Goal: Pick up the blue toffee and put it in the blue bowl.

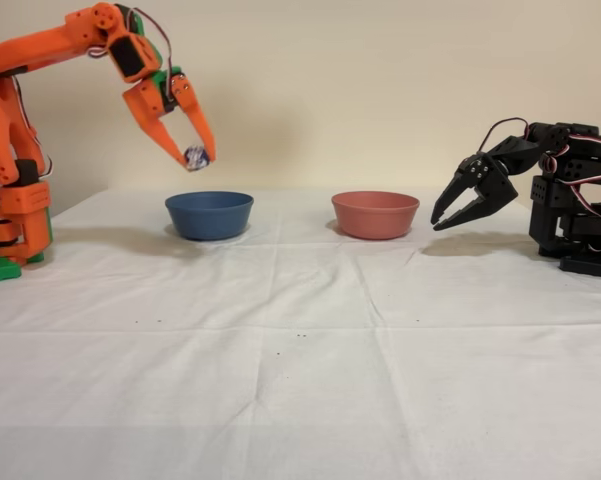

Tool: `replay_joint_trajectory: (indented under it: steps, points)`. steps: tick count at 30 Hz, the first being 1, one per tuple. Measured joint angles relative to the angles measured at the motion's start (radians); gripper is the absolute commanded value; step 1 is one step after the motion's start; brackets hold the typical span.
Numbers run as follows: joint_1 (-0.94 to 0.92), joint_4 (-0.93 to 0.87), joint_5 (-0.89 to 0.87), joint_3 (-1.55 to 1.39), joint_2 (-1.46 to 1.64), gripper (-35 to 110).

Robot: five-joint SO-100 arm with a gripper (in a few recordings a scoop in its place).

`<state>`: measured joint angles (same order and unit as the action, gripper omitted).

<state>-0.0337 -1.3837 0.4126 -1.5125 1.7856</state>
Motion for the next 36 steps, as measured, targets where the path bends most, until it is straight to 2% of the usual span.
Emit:
replay_joint_trajectory:
  steps: [9, 18, 26, 36]
  points:
    - [0.313, -0.061, -0.083, 0.175, -0.051, 14]
    - [0.545, 0.003, -0.144, 0.164, -0.104, 14]
    - [0.640, 0.094, -0.183, 0.038, -0.140, 13]
    - [0.641, 0.199, -0.213, -0.097, -0.190, 13]
